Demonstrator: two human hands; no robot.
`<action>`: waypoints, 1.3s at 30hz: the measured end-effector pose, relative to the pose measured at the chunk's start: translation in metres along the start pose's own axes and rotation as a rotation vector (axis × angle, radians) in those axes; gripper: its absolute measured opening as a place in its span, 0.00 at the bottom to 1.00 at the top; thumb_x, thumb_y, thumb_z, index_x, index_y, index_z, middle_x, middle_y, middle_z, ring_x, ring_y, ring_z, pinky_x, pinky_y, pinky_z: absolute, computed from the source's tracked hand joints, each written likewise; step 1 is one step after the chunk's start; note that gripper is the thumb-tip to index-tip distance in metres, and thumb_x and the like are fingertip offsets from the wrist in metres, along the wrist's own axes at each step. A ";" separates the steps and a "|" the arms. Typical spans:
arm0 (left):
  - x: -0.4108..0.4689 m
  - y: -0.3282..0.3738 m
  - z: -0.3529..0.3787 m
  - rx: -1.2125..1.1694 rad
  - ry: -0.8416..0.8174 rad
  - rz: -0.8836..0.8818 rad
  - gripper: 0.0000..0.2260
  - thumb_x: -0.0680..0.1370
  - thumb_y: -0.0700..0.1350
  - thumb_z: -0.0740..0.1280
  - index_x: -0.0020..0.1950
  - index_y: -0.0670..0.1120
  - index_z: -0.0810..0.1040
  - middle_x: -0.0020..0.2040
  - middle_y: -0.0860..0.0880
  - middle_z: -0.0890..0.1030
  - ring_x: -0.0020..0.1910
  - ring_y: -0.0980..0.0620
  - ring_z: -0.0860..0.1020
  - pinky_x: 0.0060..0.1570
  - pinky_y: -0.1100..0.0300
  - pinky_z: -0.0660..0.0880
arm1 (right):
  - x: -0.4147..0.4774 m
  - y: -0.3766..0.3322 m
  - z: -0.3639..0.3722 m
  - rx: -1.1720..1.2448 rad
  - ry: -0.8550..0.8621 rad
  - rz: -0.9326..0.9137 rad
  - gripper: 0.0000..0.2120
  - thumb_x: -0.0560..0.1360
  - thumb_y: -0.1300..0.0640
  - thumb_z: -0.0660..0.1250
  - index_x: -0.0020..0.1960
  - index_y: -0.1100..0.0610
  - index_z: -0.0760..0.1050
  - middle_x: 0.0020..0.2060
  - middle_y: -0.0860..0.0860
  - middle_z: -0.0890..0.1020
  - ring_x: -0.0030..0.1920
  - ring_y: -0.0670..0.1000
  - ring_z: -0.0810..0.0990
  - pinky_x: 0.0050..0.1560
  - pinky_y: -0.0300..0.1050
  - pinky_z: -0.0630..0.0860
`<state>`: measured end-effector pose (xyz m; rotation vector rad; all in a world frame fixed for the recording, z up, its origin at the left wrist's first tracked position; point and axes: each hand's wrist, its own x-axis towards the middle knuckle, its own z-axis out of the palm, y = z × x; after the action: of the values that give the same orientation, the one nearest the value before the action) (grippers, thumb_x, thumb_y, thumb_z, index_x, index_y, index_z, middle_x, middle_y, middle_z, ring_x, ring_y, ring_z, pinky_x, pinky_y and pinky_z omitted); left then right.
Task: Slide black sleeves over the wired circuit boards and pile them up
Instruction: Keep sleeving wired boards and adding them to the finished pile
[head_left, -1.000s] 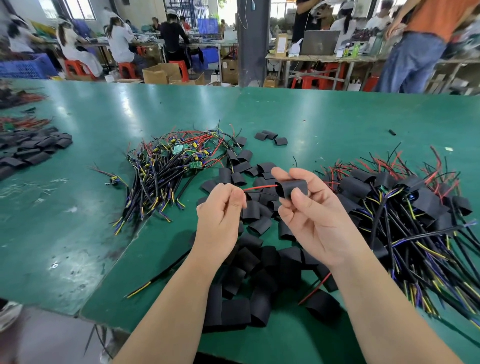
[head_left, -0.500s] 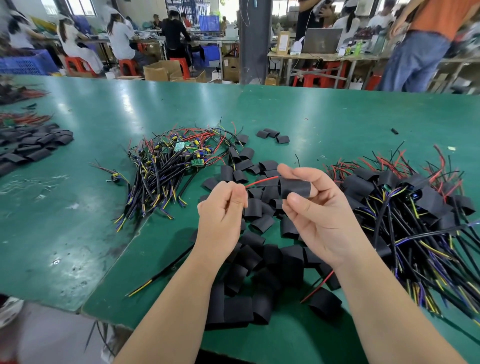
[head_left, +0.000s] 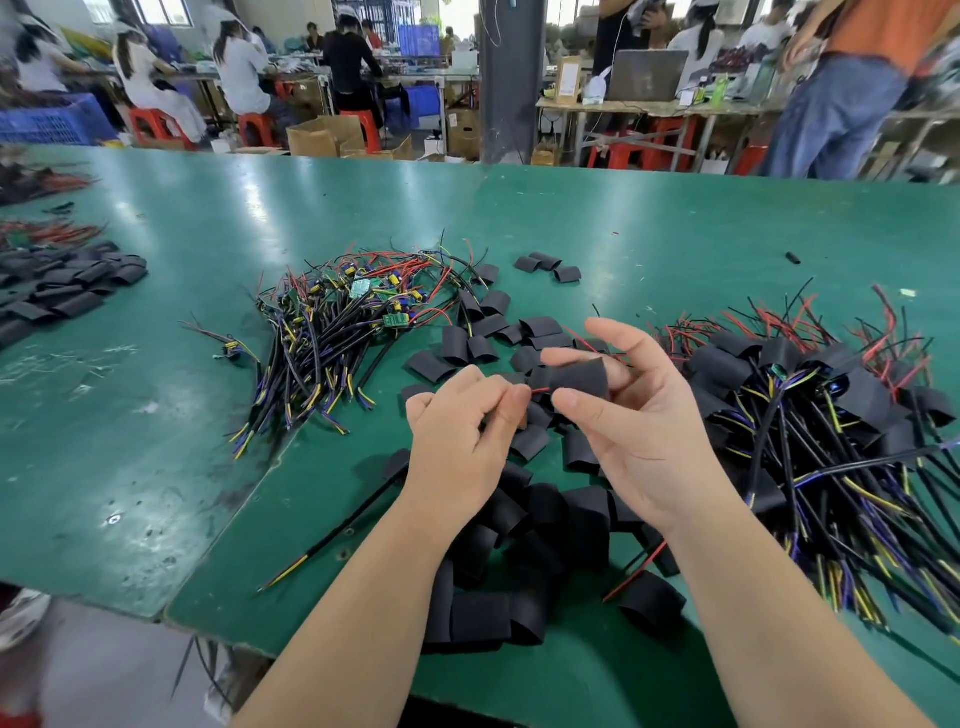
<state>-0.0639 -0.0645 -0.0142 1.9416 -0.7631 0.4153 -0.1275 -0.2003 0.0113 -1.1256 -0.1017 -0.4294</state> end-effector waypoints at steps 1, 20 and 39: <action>-0.001 -0.001 0.002 0.033 -0.013 0.017 0.15 0.80 0.52 0.58 0.33 0.54 0.70 0.32 0.53 0.65 0.32 0.57 0.67 0.41 0.46 0.64 | 0.000 0.002 0.001 0.016 0.009 0.028 0.26 0.60 0.67 0.72 0.57 0.58 0.72 0.44 0.55 0.86 0.47 0.50 0.83 0.48 0.41 0.79; -0.001 -0.032 -0.012 0.208 -0.140 -0.195 0.18 0.75 0.59 0.67 0.31 0.49 0.72 0.30 0.52 0.74 0.32 0.52 0.72 0.36 0.54 0.68 | 0.009 -0.005 -0.013 0.407 0.282 0.101 0.13 0.78 0.70 0.57 0.57 0.59 0.74 0.47 0.52 0.86 0.32 0.42 0.75 0.39 0.31 0.75; 0.004 -0.015 -0.021 -0.662 -0.075 -0.395 0.07 0.77 0.36 0.67 0.46 0.44 0.84 0.27 0.56 0.79 0.25 0.64 0.70 0.29 0.74 0.65 | 0.006 -0.005 -0.015 0.534 -0.021 0.062 0.20 0.57 0.55 0.83 0.49 0.53 0.84 0.47 0.54 0.84 0.31 0.43 0.74 0.39 0.35 0.75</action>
<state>-0.0500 -0.0424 -0.0121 1.4293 -0.4614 -0.1456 -0.1263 -0.2174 0.0105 -0.6061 -0.1874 -0.3094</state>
